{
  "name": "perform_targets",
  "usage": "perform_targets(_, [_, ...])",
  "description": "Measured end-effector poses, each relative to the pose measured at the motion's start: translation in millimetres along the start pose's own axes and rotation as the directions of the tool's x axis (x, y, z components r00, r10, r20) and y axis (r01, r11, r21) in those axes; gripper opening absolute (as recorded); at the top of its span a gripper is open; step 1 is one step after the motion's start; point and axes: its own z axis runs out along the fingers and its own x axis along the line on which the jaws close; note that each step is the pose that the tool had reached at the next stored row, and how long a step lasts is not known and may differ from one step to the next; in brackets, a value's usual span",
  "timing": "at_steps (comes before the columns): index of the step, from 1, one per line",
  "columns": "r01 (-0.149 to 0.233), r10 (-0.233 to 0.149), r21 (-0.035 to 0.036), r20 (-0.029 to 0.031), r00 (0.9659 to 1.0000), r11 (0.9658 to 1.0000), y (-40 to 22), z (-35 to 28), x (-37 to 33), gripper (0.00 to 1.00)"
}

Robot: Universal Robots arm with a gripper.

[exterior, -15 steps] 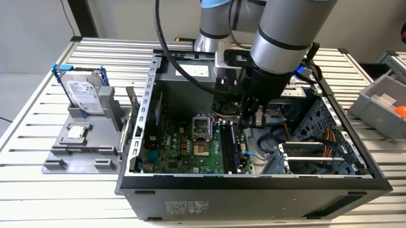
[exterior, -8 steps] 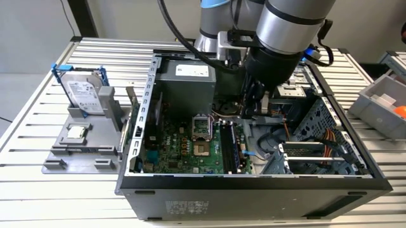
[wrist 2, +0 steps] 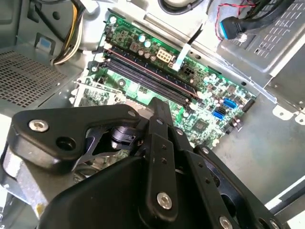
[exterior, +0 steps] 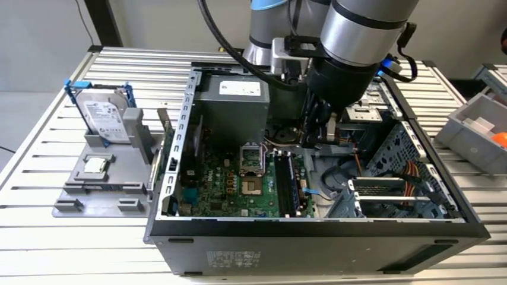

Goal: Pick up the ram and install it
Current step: 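Press down the ram until it locks into place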

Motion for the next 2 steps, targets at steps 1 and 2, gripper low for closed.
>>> perform_targets(1, [0.0,0.0,0.0,0.0,1.0,1.0,0.0,0.0,0.0,0.0])
perform_targets(2, [0.0,0.0,0.0,0.0,1.0,1.0,0.0,0.0,0.0,0.0])
